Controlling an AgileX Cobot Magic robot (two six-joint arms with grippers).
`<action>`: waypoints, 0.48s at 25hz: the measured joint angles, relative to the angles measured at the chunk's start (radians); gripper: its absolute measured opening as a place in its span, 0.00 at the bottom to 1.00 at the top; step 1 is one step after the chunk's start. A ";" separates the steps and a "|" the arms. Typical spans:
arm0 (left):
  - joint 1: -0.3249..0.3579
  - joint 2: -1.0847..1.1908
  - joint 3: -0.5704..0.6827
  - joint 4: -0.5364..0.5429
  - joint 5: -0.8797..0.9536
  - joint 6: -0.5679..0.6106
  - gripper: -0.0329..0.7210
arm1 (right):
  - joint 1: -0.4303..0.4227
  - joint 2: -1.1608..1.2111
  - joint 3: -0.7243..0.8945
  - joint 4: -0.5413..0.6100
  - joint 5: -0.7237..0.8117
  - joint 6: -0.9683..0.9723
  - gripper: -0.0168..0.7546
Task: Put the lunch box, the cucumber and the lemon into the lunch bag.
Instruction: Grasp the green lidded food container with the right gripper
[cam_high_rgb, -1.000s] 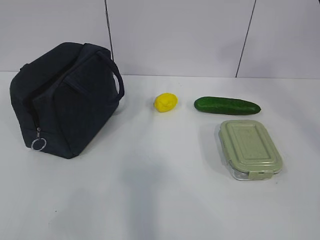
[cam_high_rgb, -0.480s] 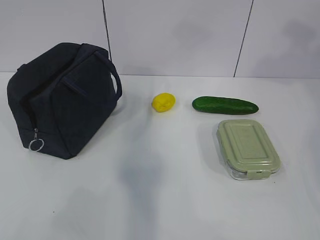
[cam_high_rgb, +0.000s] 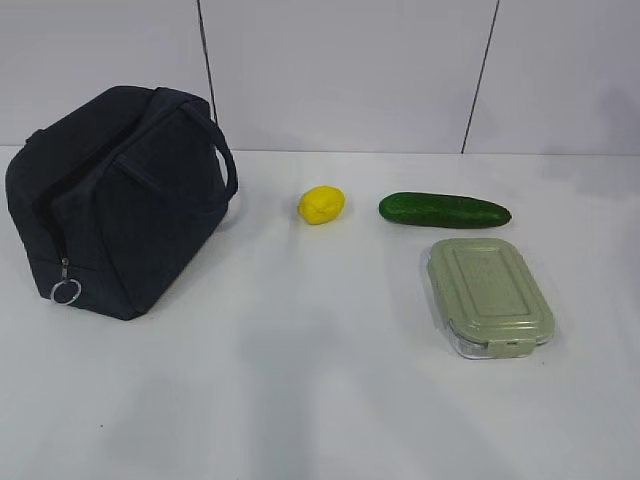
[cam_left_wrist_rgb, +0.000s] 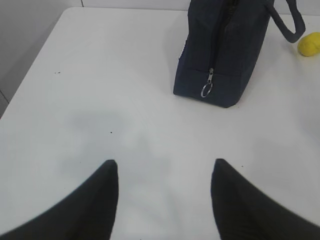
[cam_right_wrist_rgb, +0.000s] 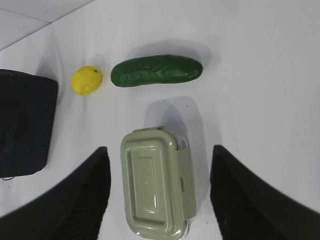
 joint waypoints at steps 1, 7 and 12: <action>0.000 0.000 0.000 0.000 0.000 0.000 0.59 | 0.000 0.024 0.002 0.002 -0.004 0.000 0.66; 0.000 0.000 0.000 0.000 0.000 0.000 0.59 | 0.000 0.067 0.167 0.030 -0.018 -0.055 0.66; 0.000 0.000 0.000 0.000 0.000 0.000 0.59 | 0.000 0.001 0.310 0.053 -0.025 -0.134 0.66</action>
